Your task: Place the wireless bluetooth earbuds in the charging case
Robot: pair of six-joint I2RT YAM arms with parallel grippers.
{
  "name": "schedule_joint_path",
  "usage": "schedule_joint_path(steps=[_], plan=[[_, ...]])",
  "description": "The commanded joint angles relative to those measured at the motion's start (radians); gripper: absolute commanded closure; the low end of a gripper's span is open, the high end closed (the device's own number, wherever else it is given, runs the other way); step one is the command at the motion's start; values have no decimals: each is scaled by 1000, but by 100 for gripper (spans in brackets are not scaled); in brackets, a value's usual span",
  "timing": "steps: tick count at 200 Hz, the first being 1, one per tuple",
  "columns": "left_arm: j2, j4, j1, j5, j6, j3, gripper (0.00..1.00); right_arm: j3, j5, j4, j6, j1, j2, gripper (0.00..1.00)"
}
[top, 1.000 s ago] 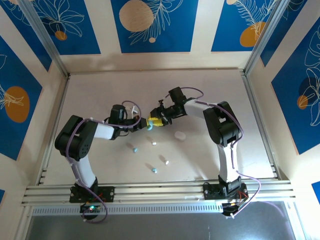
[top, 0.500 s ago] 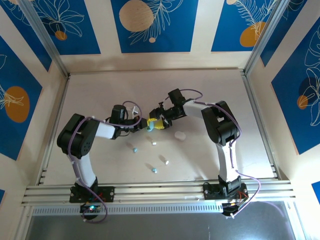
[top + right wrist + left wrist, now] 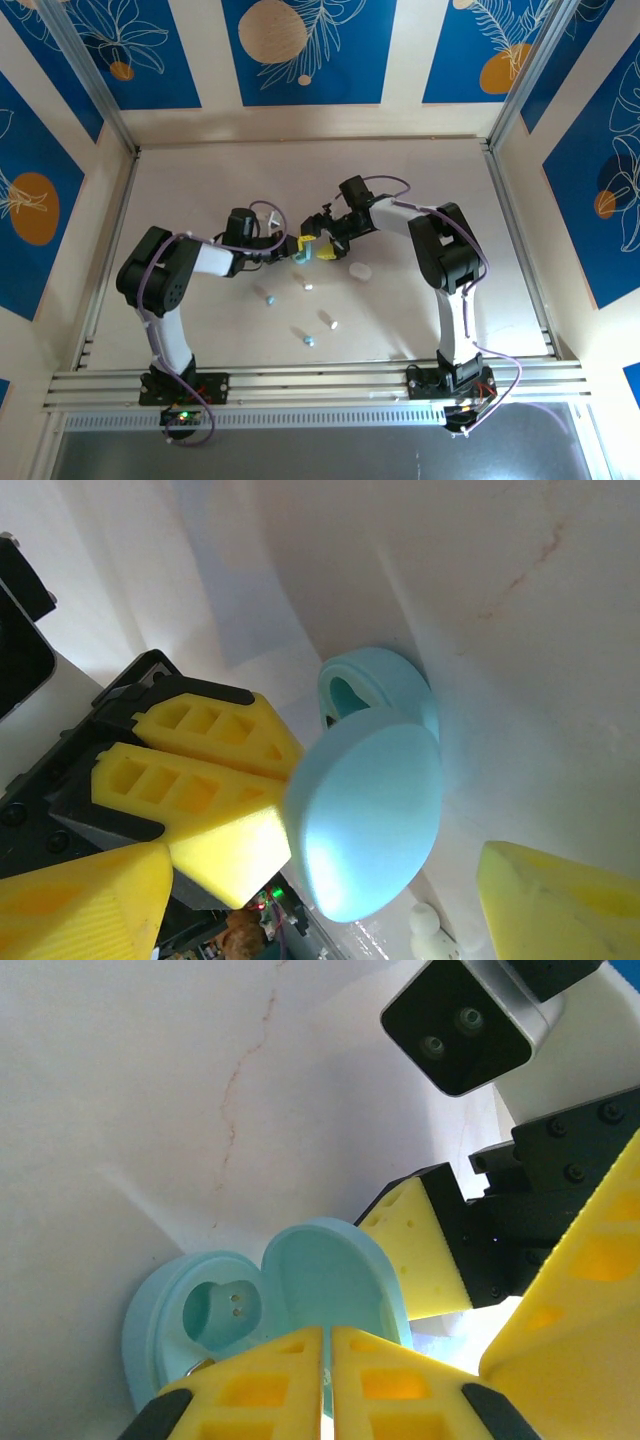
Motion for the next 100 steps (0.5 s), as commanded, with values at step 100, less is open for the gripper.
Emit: schedule_joint_path(steps=[100], plan=[[-200,-79,59,-60,85,-66,64,-90,278,-138,-98,30,-255,17]])
